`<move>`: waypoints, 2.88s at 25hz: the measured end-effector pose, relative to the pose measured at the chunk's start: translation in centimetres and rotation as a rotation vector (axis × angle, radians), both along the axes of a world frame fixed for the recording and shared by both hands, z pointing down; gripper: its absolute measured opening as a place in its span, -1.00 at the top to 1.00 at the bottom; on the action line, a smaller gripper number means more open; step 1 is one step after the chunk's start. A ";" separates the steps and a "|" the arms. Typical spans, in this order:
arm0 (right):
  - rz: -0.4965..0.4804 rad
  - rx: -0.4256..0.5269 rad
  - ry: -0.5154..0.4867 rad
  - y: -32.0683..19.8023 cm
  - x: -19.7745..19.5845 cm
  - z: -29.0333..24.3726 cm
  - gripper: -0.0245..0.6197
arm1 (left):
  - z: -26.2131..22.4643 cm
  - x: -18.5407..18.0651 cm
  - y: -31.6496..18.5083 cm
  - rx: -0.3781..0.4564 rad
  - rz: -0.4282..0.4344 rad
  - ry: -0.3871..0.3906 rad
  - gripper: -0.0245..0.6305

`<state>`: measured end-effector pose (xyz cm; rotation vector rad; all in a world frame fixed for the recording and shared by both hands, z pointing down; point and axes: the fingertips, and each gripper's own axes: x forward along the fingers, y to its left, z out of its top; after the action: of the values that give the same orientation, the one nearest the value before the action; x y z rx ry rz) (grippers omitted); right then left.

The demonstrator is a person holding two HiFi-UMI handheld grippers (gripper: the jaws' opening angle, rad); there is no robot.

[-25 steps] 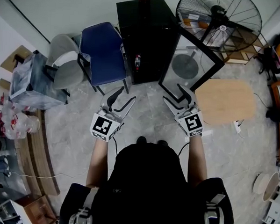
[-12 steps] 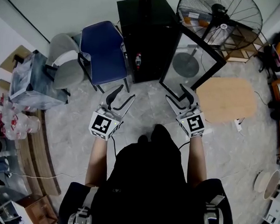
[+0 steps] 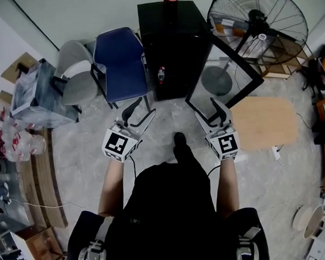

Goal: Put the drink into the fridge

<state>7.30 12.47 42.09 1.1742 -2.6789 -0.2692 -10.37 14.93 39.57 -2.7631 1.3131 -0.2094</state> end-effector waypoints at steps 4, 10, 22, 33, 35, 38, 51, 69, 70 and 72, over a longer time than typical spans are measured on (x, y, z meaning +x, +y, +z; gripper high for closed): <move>0.000 0.008 -0.016 -1.6 0.0 -0.5 0.06 | -0.7 0.2 -1.4 0.009 0.005 -0.008 0.23; 0.001 0.019 -0.026 -3.8 -0.4 -1.3 0.10 | -1.1 -0.3 -3.3 0.007 0.004 -0.011 0.23; -0.044 0.012 -0.033 -10.3 -0.2 -1.4 0.11 | -1.2 -0.2 -8.3 -0.009 -0.045 -0.018 0.23; -0.126 -0.008 -0.049 -18.5 0.1 -2.0 0.16 | -1.3 -0.1 -14.0 -0.030 -0.160 -0.004 0.23; -0.144 -0.011 -0.049 -20.0 0.0 -1.9 0.16 | -1.2 -0.1 -15.0 -0.036 -0.186 0.001 0.23; -0.175 -0.016 -0.048 -22.0 -0.1 -1.8 0.16 | -1.0 -0.1 -16.3 -0.044 -0.225 0.006 0.23; -0.239 -0.008 -0.064 -29.0 -0.9 -2.1 0.15 | -0.2 -0.1 -19.9 -0.059 -0.331 0.008 0.23; -0.186 0.019 -0.115 -37.8 -4.9 -3.9 0.17 | 0.3 -3.7 -28.8 -0.043 -0.286 0.020 0.23; -0.178 0.015 -0.124 -38.5 -5.1 -3.9 0.17 | 0.4 -4.0 -29.5 -0.043 -0.279 0.020 0.23; -0.163 -0.001 -0.151 -39.6 -5.4 -3.9 0.17 | 0.5 -4.4 -30.7 -0.049 -0.263 0.018 0.23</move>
<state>1.92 -27.11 38.22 1.0148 -2.9113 -0.2111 -14.81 -15.79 40.08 -2.6275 1.6958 -0.2352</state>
